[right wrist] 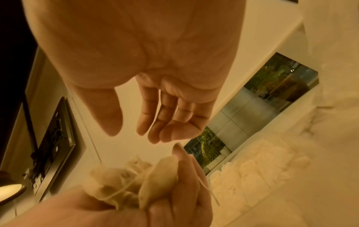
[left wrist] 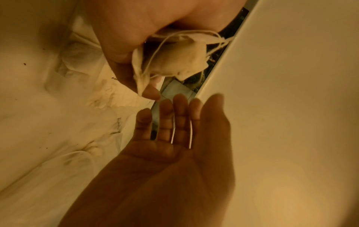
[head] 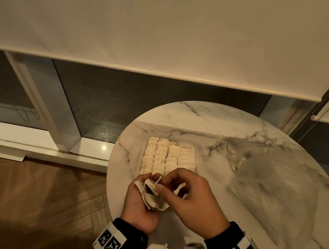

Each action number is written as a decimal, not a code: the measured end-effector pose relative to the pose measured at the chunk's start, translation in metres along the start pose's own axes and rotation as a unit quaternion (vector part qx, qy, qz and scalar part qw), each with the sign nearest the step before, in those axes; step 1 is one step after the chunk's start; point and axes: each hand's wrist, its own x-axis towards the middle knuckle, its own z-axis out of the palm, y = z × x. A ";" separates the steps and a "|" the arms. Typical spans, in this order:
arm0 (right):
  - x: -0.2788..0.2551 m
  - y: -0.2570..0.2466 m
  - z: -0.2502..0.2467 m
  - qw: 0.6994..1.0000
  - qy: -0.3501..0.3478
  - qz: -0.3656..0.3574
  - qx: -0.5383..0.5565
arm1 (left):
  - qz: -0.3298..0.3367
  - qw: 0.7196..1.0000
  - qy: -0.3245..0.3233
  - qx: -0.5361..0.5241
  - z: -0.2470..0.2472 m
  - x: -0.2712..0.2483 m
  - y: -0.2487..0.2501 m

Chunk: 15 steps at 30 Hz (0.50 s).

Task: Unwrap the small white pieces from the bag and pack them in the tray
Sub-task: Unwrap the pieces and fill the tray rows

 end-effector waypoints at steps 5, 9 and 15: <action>0.001 0.005 0.005 0.997 -0.019 -0.018 -0.078 | -0.002 1.000 -0.005 0.015 -0.003 0.005 -0.003; 0.001 0.005 0.006 0.993 -0.019 -0.036 -0.114 | -0.008 1.000 -0.006 0.005 -0.002 0.006 -0.005; 0.004 0.005 -0.001 0.998 0.027 0.040 -0.049 | -0.022 0.999 -0.010 0.034 -0.002 0.007 -0.006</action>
